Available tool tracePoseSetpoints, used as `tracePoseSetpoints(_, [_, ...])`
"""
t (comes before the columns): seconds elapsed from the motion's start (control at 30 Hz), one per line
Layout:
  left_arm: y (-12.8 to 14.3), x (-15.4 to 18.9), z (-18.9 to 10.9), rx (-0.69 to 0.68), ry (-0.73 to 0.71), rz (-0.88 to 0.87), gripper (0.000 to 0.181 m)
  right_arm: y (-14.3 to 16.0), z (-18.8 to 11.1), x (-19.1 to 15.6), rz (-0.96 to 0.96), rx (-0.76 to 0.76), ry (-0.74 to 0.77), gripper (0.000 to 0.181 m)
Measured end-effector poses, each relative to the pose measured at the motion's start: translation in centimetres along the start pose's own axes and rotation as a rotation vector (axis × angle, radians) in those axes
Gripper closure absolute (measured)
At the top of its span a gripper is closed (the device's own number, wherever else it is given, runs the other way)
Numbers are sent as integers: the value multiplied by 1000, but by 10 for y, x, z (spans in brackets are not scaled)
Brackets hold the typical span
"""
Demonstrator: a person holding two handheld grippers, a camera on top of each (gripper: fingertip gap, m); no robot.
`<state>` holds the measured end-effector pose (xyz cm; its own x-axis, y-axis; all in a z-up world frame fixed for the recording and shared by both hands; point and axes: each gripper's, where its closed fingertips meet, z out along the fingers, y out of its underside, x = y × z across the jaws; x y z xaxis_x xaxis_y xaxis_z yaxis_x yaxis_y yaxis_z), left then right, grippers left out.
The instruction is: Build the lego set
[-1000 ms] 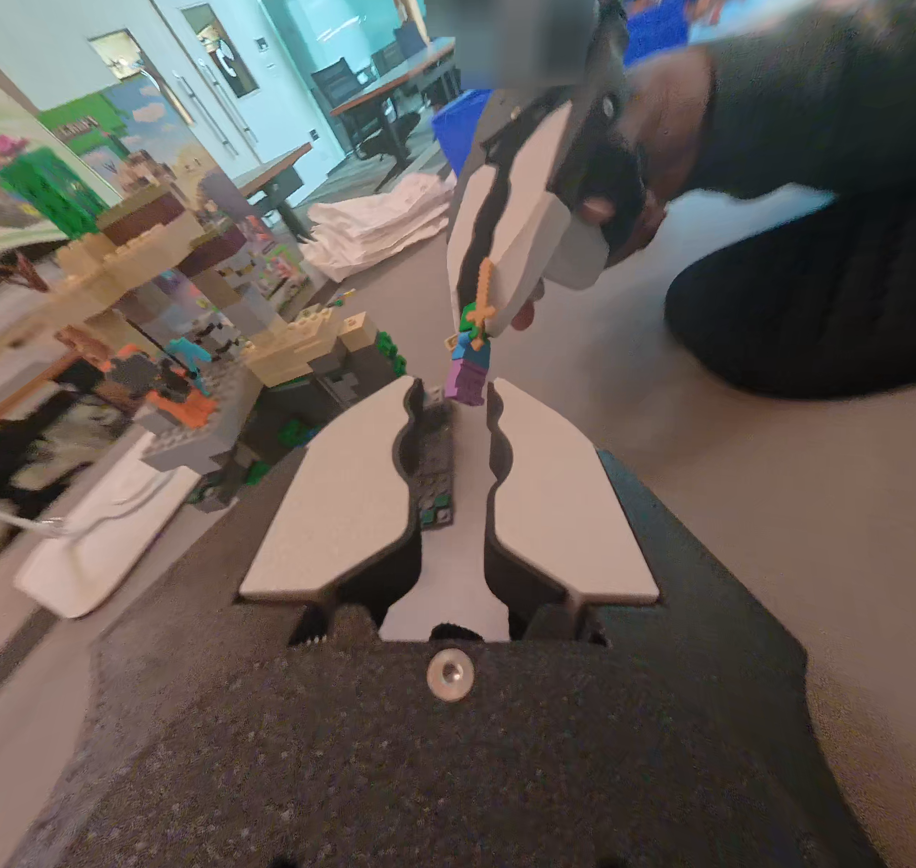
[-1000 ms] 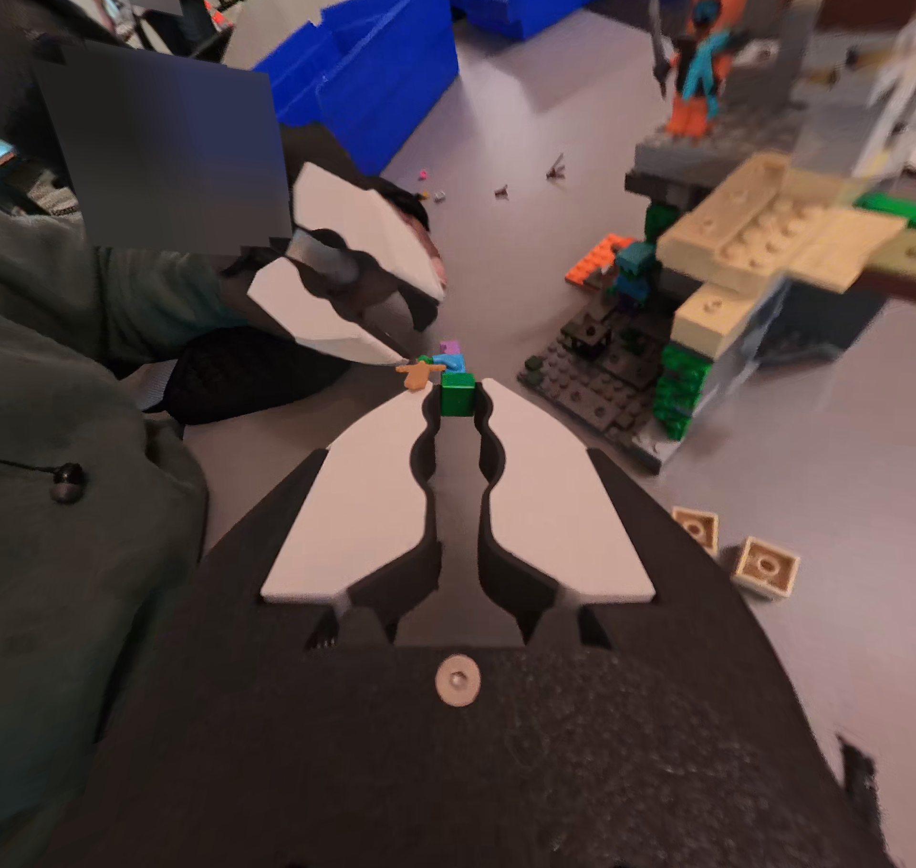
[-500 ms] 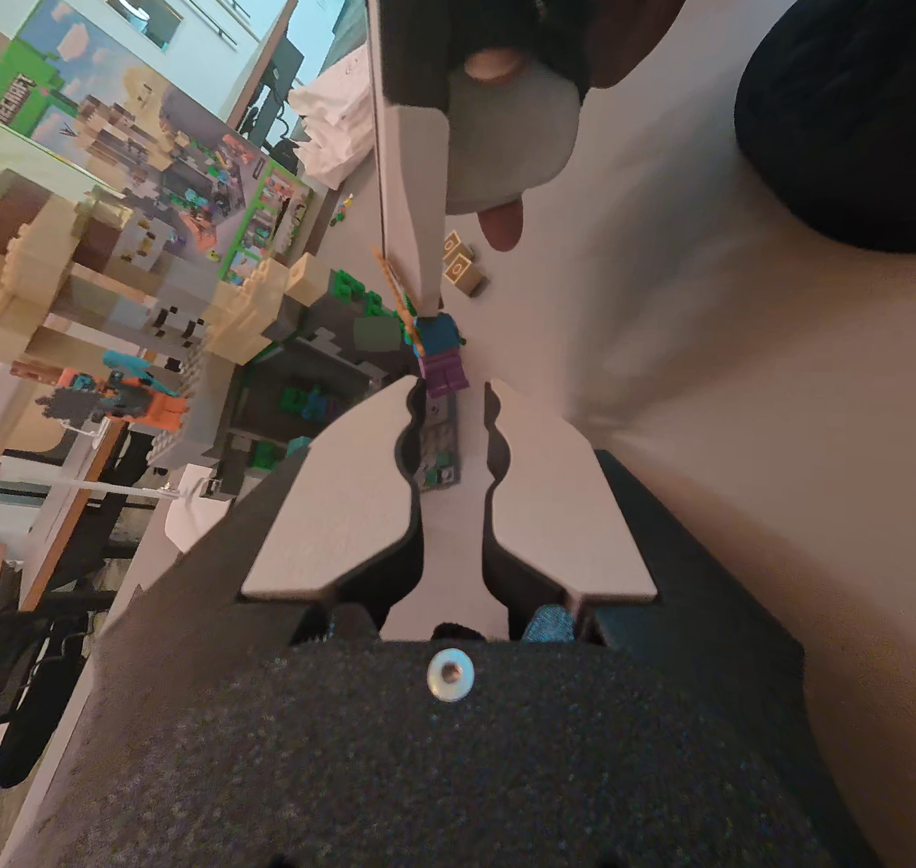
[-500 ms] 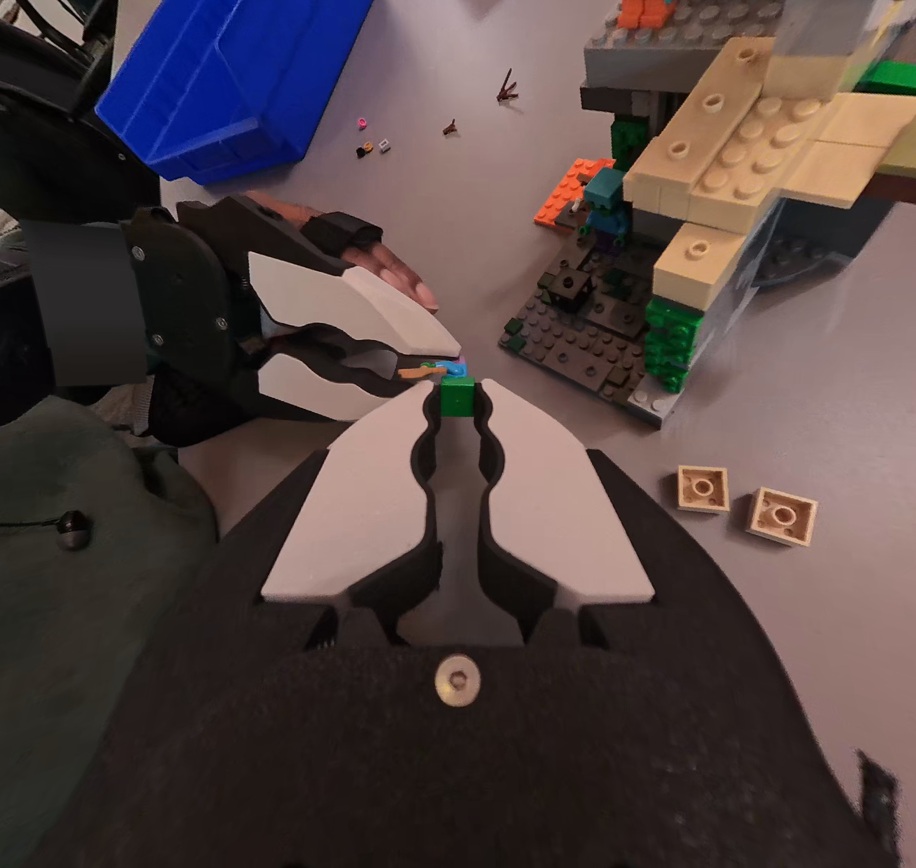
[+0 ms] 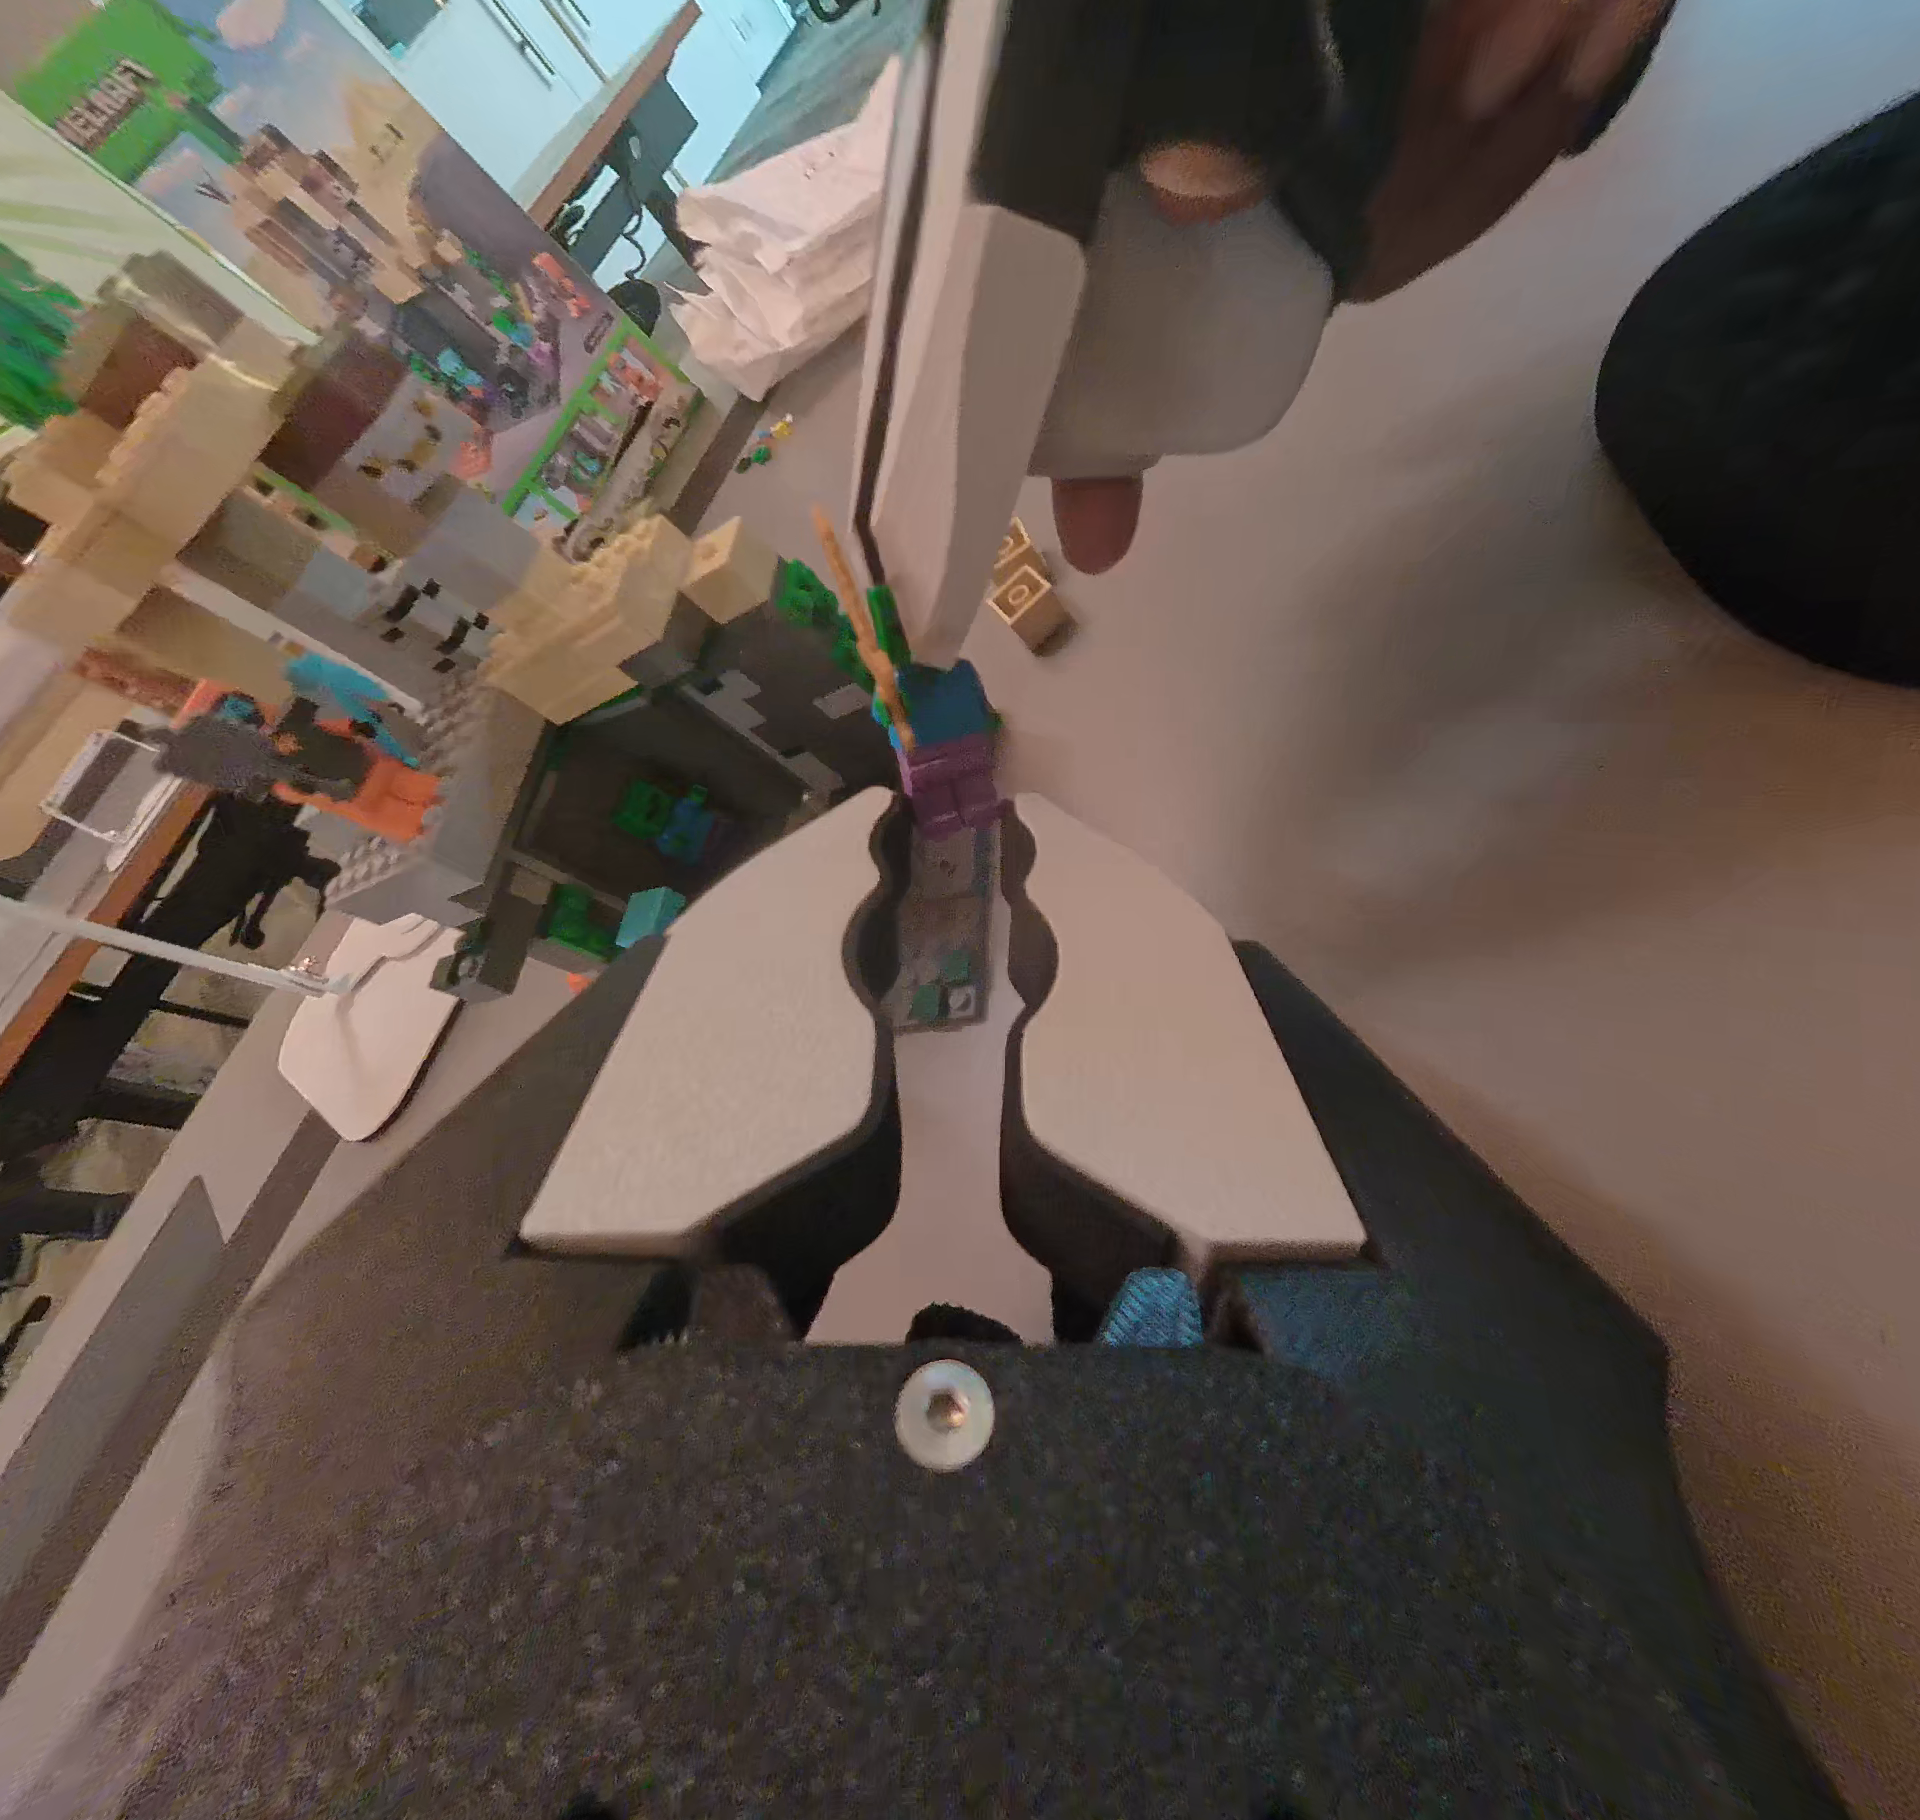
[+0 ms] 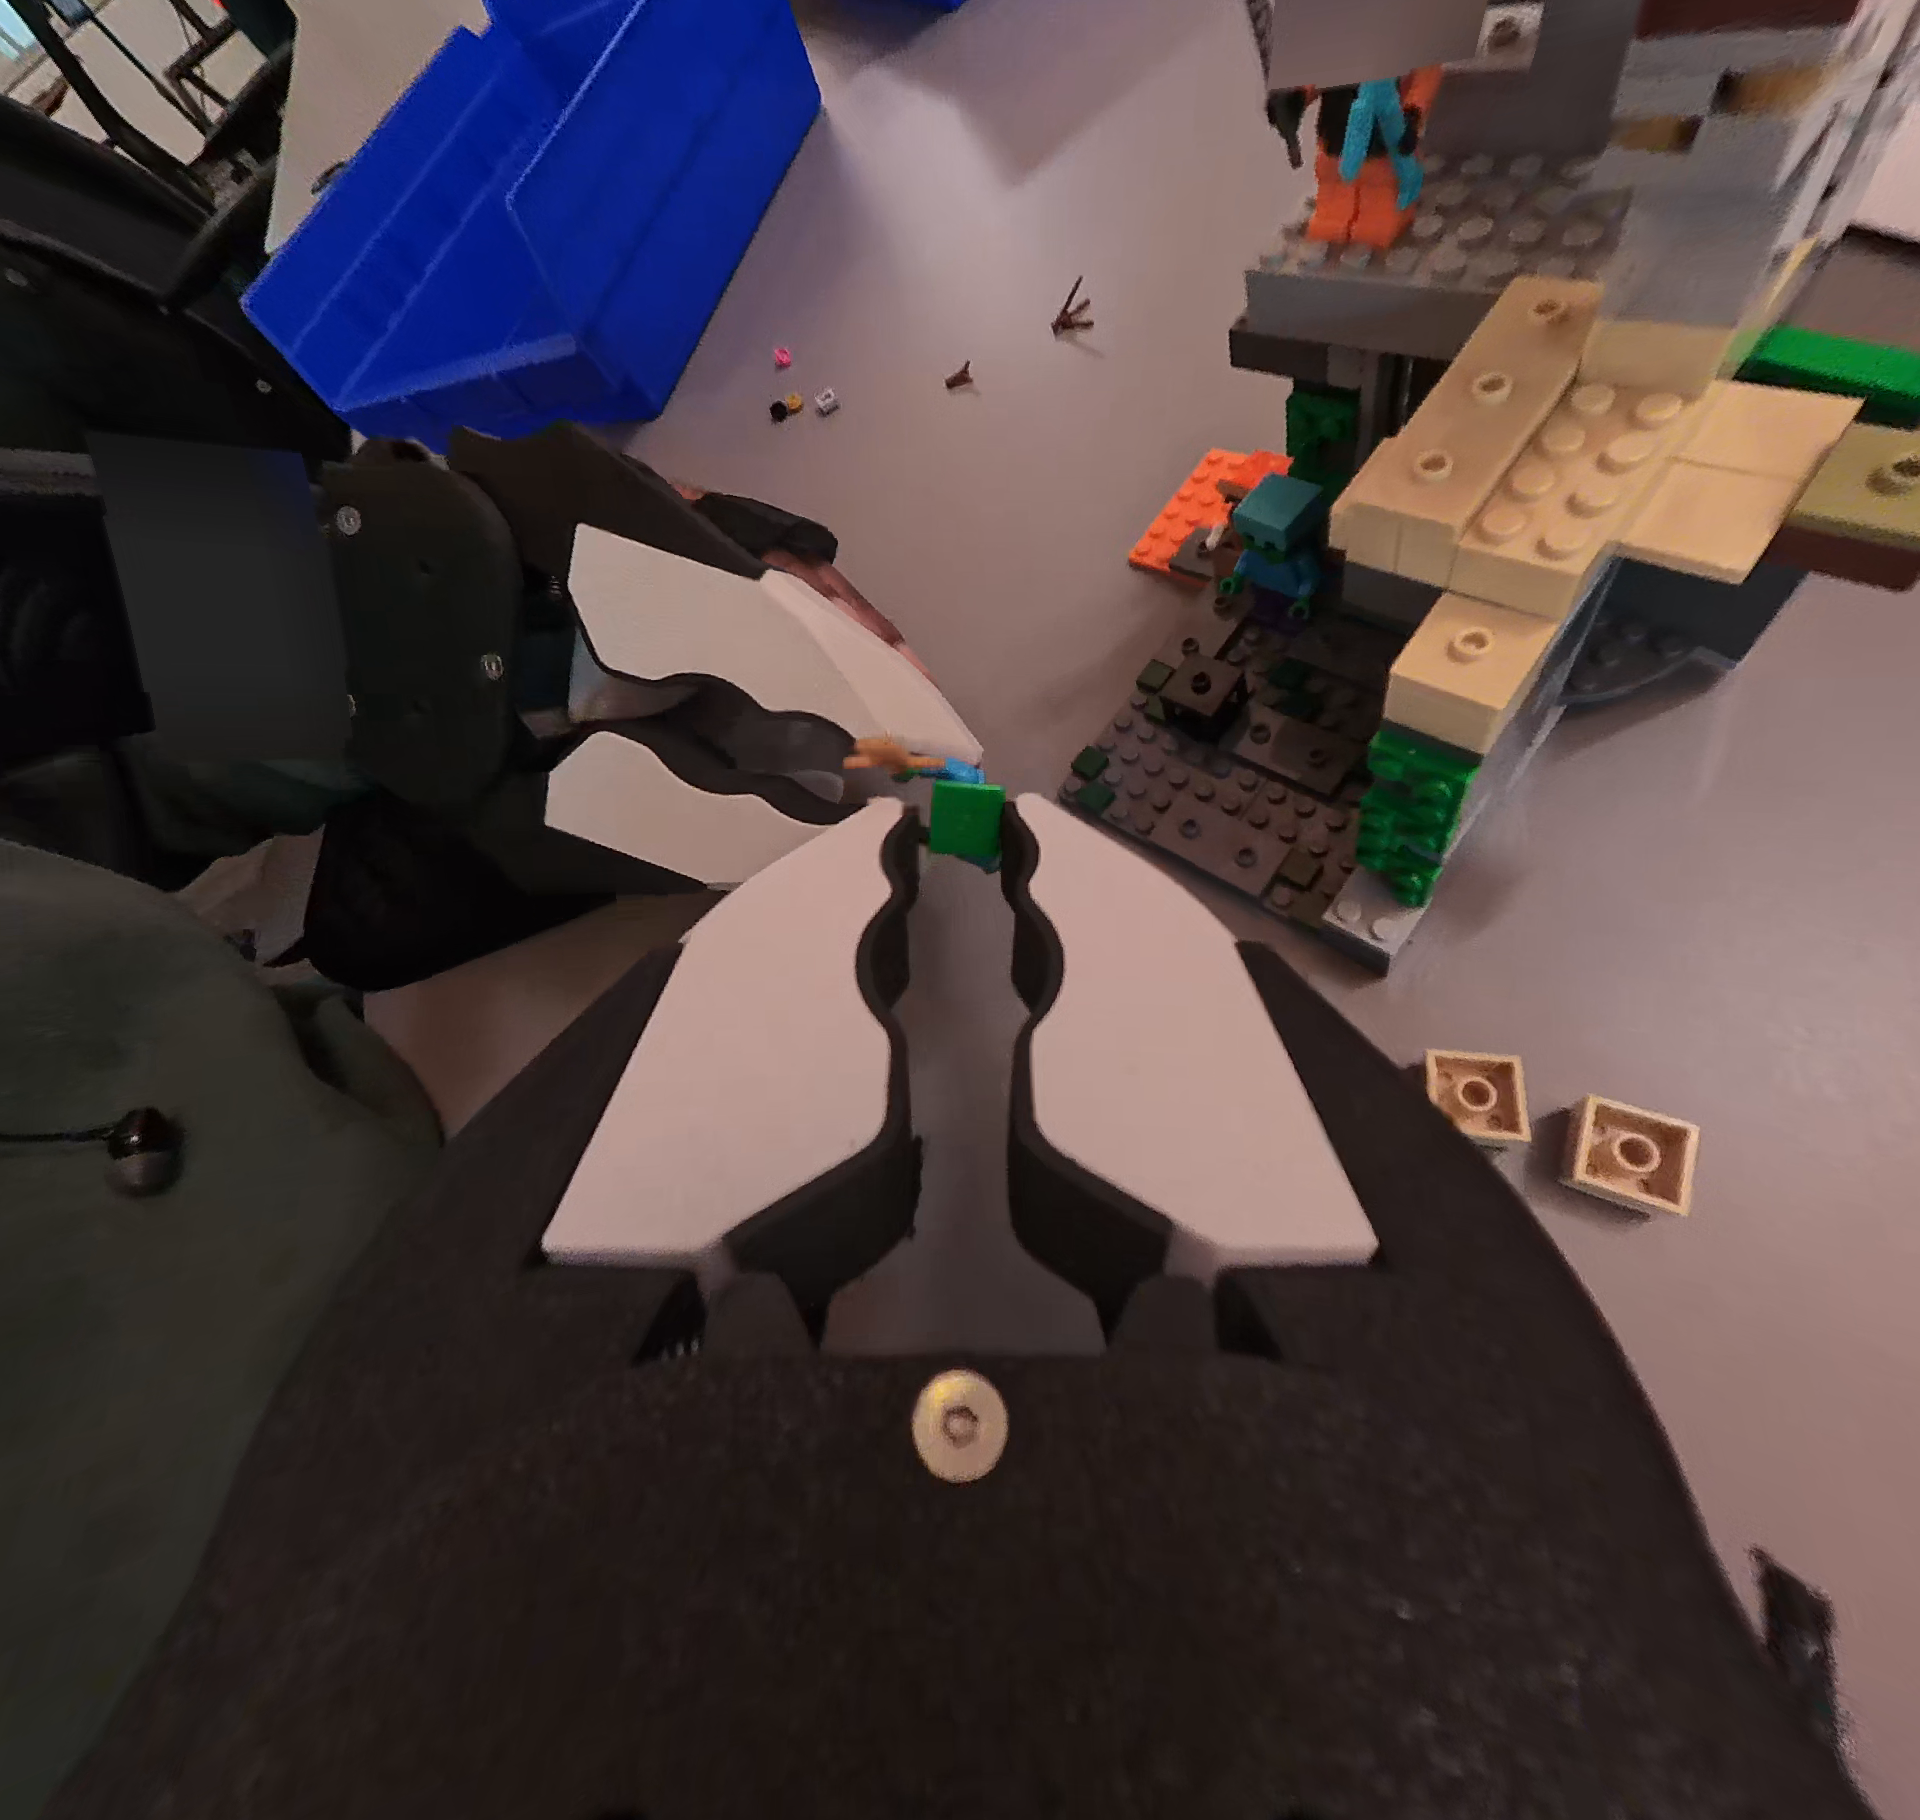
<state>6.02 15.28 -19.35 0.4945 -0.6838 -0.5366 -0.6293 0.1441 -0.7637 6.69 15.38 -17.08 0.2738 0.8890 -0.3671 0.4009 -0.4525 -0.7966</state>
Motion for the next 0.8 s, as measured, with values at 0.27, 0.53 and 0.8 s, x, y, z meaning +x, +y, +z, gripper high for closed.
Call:
tracePoseSetpoints(0.27, [-13,-7,-7,87,5,-104,165,-11,-3,-8,-35,89,36,161])
tracePoseSetpoints(0.53, [-12,-4,-5,86,19,-111,165,-8,-2,-7,-43,86,54,169])
tracePoseSetpoints(0.8, [7,-50,-10,70,-25,-248,150,-8,-17,21,-44,91,145,169])
